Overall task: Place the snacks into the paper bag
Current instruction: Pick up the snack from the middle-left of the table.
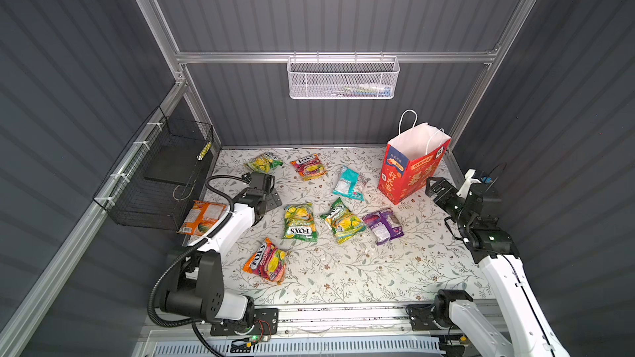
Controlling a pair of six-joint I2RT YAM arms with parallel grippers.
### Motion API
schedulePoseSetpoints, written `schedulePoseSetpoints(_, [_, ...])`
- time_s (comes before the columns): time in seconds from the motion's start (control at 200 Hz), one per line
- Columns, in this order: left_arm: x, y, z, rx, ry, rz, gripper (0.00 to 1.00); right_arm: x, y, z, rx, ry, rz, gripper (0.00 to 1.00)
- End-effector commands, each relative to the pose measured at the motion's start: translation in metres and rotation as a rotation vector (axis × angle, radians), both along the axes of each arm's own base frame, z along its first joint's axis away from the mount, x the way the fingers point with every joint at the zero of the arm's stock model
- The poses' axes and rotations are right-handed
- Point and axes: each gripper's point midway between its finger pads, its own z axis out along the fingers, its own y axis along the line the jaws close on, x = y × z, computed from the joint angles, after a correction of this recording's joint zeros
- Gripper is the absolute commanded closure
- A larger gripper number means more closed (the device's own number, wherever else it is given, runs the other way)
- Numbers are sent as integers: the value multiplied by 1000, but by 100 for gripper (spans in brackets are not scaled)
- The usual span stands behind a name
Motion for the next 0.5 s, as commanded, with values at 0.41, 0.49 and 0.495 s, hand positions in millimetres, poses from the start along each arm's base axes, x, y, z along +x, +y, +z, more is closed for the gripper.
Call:
schedulePoseSetpoints(0.41, [33, 125, -58, 253, 300, 348, 0, 10, 3, 6, -72, 96, -34, 1])
schedulePoseSetpoints(0.49, [33, 138, -71, 211, 329, 377, 0, 17, -2, 14, -77, 134, -64, 1])
schedulePoseSetpoints(0.495, [34, 139, -71, 209, 329, 379, 0, 17, -1, 14, -77, 135, -62, 1])
